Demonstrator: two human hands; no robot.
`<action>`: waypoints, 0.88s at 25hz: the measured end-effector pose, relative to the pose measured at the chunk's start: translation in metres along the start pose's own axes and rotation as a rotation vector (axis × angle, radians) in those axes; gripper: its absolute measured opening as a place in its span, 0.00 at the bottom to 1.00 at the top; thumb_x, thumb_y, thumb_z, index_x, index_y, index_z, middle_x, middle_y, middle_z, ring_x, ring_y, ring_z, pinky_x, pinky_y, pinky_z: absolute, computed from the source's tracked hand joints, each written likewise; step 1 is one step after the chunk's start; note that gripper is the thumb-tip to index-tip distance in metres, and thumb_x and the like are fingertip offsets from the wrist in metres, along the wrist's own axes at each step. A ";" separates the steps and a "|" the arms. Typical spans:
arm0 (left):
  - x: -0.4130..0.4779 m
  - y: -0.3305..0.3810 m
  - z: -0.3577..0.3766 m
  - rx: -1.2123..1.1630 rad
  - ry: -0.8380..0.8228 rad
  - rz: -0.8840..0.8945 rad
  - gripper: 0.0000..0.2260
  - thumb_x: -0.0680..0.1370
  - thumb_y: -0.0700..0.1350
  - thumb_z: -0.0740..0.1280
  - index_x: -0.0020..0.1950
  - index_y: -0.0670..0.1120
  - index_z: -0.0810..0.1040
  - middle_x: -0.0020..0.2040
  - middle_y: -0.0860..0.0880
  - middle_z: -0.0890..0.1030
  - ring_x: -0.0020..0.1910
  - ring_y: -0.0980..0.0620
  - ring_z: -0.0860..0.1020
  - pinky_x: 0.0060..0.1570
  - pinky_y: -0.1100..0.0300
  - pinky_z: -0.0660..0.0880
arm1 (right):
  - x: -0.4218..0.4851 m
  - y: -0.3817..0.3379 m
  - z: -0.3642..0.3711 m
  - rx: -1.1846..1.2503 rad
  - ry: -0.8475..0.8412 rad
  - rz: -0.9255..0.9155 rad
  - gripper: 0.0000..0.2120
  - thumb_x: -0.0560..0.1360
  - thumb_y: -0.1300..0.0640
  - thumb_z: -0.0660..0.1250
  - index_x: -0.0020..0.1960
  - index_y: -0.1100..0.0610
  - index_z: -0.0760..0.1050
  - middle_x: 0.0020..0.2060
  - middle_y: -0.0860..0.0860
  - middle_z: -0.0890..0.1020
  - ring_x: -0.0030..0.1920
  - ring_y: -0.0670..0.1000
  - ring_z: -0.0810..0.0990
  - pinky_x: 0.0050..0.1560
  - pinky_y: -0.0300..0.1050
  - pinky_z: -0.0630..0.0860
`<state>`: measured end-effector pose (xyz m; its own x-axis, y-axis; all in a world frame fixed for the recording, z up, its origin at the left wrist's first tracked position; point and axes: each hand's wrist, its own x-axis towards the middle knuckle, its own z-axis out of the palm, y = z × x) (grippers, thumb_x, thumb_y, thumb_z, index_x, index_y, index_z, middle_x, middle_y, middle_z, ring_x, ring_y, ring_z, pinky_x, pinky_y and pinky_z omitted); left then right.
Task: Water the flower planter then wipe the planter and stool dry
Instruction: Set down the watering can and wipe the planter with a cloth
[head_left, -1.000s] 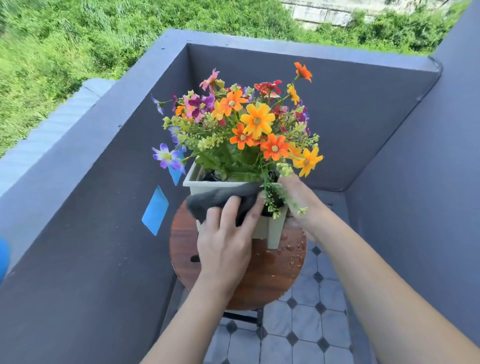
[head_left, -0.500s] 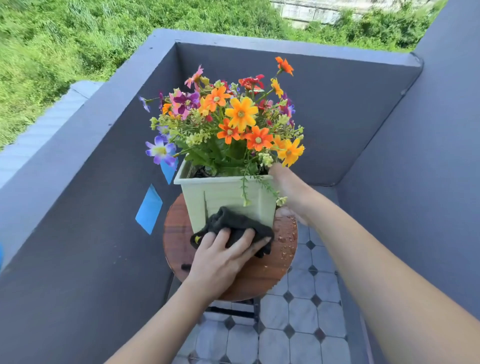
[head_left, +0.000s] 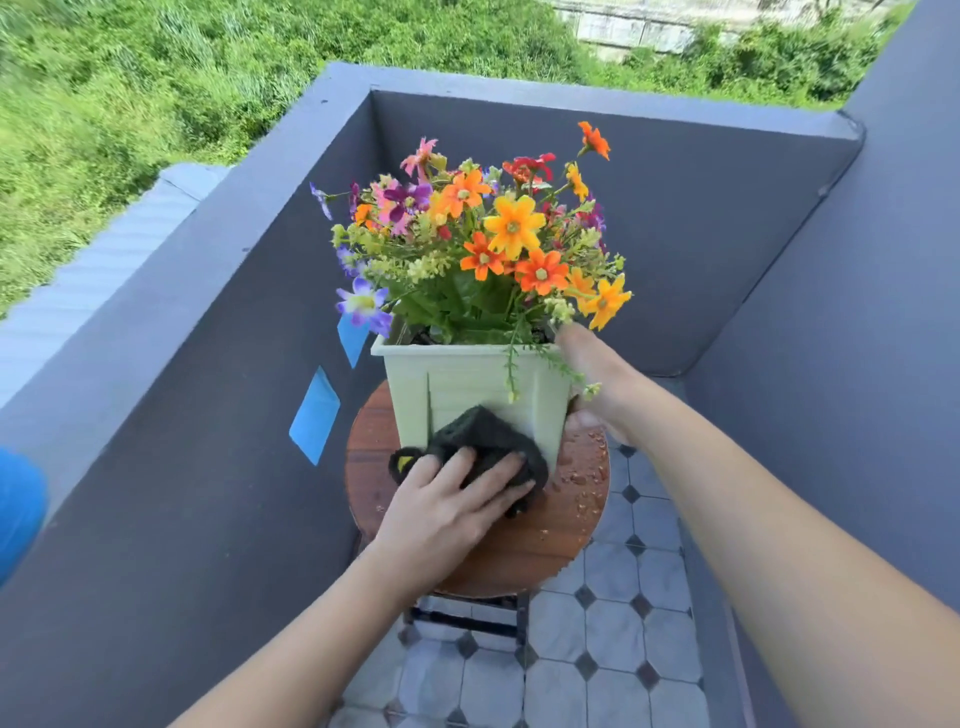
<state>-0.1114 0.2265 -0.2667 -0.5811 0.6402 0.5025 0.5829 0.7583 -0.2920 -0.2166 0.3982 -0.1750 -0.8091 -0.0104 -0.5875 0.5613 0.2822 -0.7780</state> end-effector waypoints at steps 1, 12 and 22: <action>-0.007 -0.003 0.000 0.006 -0.027 0.008 0.21 0.81 0.37 0.51 0.58 0.49 0.83 0.60 0.51 0.81 0.50 0.44 0.69 0.37 0.55 0.60 | -0.003 -0.003 0.001 0.004 -0.012 0.021 0.23 0.63 0.42 0.50 0.57 0.44 0.66 0.64 0.43 0.73 0.64 0.57 0.73 0.64 0.64 0.71; 0.010 -0.038 -0.031 -0.150 0.276 -0.708 0.24 0.70 0.26 0.65 0.61 0.46 0.81 0.64 0.38 0.76 0.46 0.43 0.66 0.49 0.53 0.70 | 0.005 -0.008 0.004 -0.067 0.024 0.000 0.24 0.75 0.43 0.47 0.67 0.49 0.67 0.63 0.55 0.76 0.59 0.61 0.78 0.61 0.62 0.75; -0.045 0.013 -0.033 -0.374 0.195 -0.874 0.20 0.76 0.33 0.59 0.61 0.49 0.80 0.63 0.41 0.77 0.47 0.45 0.72 0.51 0.64 0.70 | -0.005 -0.003 0.005 -0.039 0.025 0.004 0.26 0.75 0.42 0.48 0.69 0.49 0.67 0.67 0.54 0.75 0.62 0.60 0.76 0.60 0.63 0.76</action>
<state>-0.0590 0.2032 -0.2667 -0.8102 -0.1878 0.5552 0.1528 0.8469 0.5094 -0.2134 0.3927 -0.1704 -0.8113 0.0146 -0.5844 0.5576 0.3197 -0.7661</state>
